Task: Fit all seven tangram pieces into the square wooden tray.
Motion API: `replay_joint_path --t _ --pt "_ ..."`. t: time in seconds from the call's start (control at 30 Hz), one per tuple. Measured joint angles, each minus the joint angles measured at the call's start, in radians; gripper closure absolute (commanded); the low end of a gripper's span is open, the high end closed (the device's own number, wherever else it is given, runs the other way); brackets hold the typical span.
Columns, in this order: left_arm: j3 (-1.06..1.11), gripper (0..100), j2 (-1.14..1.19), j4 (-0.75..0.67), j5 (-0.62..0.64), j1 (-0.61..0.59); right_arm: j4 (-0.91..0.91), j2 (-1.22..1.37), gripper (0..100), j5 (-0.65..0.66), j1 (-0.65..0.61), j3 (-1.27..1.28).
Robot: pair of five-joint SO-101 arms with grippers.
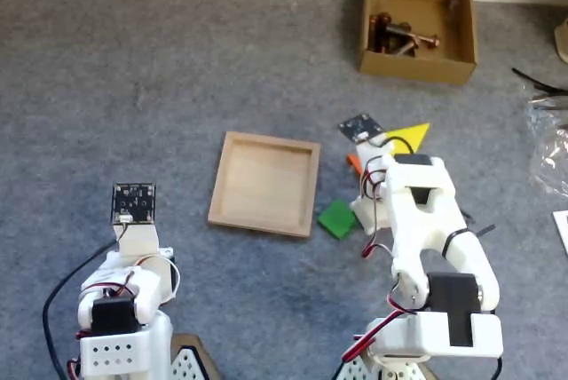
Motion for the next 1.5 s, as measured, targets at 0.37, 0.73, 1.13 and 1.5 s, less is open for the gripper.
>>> replay_joint_path --t 0.37,0.73,1.13,1.5 --pt "0.0 100 0.0 0.0 0.0 0.0 -0.005 0.0 73.1 0.0 0.0 0.0" --pt "0.0 100 0.0 0.0 0.0 0.0 -0.005 0.0 80.4 0.0 0.005 0.0" --pt "0.0 100 0.0 0.0 0.0 0.0 -0.005 0.0 80.7 0.0 0.005 -0.008" --pt "0.0 100 0.0 0.0 0.0 0.0 0.124 0.0 80.7 0.0 -0.021 -0.169"
